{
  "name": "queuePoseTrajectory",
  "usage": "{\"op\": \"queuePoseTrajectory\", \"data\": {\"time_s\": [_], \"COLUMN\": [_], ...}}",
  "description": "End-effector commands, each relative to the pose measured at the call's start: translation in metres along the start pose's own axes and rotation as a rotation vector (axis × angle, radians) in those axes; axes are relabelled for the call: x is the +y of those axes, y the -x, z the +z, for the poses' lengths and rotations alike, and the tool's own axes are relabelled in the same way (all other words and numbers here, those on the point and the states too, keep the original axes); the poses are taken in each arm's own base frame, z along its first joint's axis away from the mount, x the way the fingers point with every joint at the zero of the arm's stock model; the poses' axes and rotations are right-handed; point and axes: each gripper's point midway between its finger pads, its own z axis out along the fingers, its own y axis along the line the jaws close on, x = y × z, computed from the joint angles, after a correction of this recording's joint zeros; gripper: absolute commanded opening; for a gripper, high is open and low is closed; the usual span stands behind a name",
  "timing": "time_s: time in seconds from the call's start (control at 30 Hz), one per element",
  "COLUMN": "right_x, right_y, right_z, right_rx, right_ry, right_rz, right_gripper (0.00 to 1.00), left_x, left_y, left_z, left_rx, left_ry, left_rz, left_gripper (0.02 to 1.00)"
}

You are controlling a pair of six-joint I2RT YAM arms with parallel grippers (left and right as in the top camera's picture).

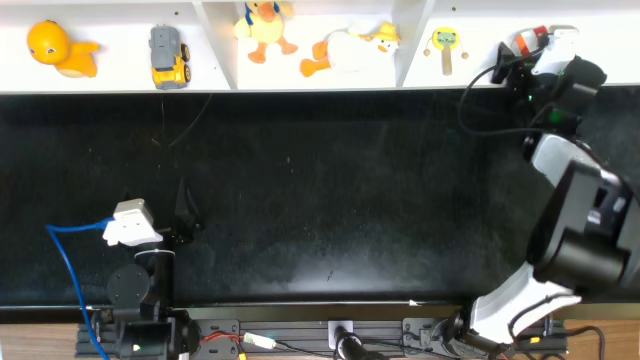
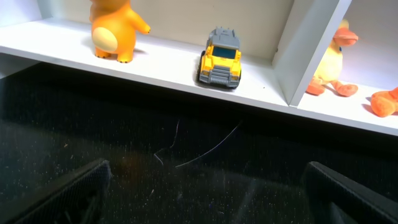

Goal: Store Toys

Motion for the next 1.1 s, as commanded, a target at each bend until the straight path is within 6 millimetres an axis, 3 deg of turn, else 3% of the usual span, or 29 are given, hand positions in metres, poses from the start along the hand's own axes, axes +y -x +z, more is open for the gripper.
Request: {"op": "queuePoseTrajectory", "data": {"time_s": [0.03, 0.13, 0.33, 0.57, 0.8, 0.97, 1.1], "right_x": [-0.020, -0.026, 0.005, 0.081, 0.159, 0.167, 0.167], "right_y": [0.042, 0.036, 0.022, 0.032, 0.041, 0.038, 0.029], "right_z": [-0.045, -0.072, -0.128, -0.191, -0.255, -0.289, -0.303], "right_rx": [0.006, 0.101, 0.275, 0.324, 0.274, 0.271, 0.311], "right_ry": [-0.171, -0.248, -0.209, -0.047, 0.237, 0.254, 0.244], "right_rz": [0.023, 0.038, 0.057, -0.128, -0.171, -0.115, -0.045], "right_gripper": [0.996, 0.996, 0.993, 0.998, 0.996, 0.996, 0.996], "left_x": [0.000, 0.000, 0.000, 0.000, 0.000, 0.000, 0.000], "left_y": [0.001, 0.001, 0.001, 0.001, 0.001, 0.001, 0.001], "left_z": [0.000, 0.000, 0.000, 0.000, 0.000, 0.000, 0.000], "left_rx": [-0.011, -0.011, -0.011, -0.011, -0.011, -0.011, -0.011], "left_ry": [0.001, 0.001, 0.001, 0.001, 0.001, 0.001, 0.001], "left_rz": [0.011, 0.011, 0.011, 0.011, 0.011, 0.011, 0.011], "left_gripper": [0.998, 0.998, 0.998, 0.996, 0.998, 0.998, 0.998]}}
